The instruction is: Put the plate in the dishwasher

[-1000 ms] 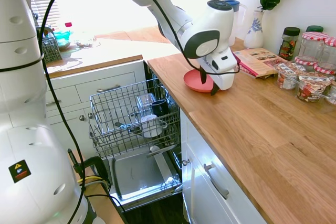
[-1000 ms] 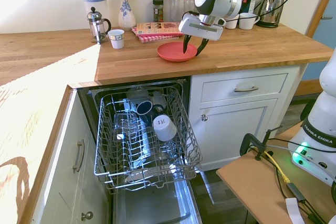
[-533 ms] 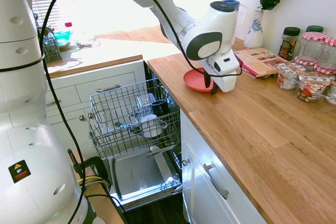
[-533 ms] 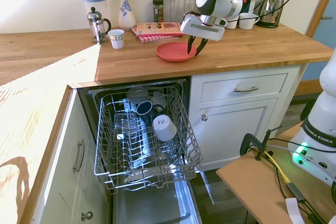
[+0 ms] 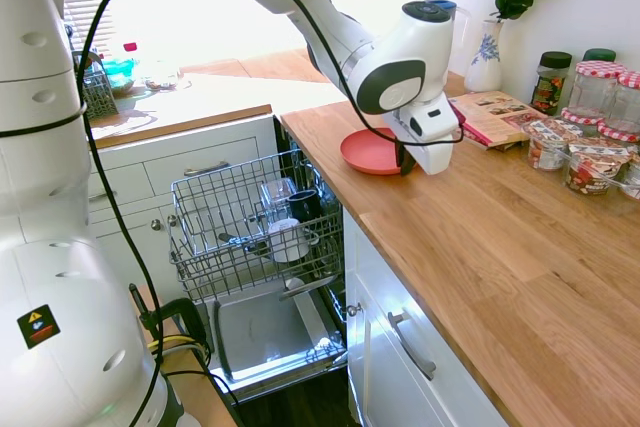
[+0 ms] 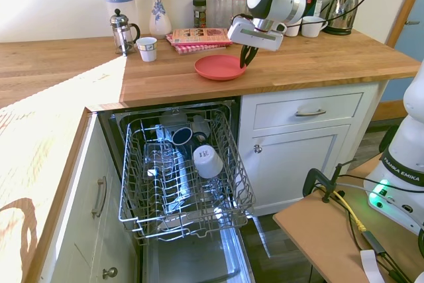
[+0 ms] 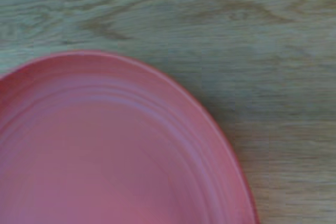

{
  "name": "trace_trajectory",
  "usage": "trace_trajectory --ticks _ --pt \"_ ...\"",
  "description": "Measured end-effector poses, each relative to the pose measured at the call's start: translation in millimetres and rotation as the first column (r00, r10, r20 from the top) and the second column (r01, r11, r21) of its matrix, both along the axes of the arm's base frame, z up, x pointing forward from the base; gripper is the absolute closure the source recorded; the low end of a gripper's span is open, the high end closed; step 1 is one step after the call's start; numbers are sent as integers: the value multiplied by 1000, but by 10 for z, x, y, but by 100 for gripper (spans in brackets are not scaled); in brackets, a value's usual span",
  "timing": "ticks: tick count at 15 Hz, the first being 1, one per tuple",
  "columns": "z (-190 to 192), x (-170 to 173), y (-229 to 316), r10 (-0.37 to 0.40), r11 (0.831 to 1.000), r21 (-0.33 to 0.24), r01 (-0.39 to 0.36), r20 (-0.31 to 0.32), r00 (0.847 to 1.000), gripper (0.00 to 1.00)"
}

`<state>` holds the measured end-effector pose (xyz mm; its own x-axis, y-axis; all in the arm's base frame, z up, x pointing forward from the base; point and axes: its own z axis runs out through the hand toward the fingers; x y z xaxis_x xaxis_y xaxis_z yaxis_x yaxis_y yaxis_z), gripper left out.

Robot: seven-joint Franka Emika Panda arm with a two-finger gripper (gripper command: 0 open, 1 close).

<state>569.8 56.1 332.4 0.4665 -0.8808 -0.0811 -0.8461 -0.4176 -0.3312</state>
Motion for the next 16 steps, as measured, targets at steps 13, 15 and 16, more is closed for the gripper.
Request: trace_trajectory --ticks 13,15,16 --pt "2165 -416 2296 319 874 -413 -256 90 943 100" --pt "2008 -610 3097 401 790 -525 -318 49 915 100" --pt "1868 -639 3374 432 740 -580 -341 22 901 100"
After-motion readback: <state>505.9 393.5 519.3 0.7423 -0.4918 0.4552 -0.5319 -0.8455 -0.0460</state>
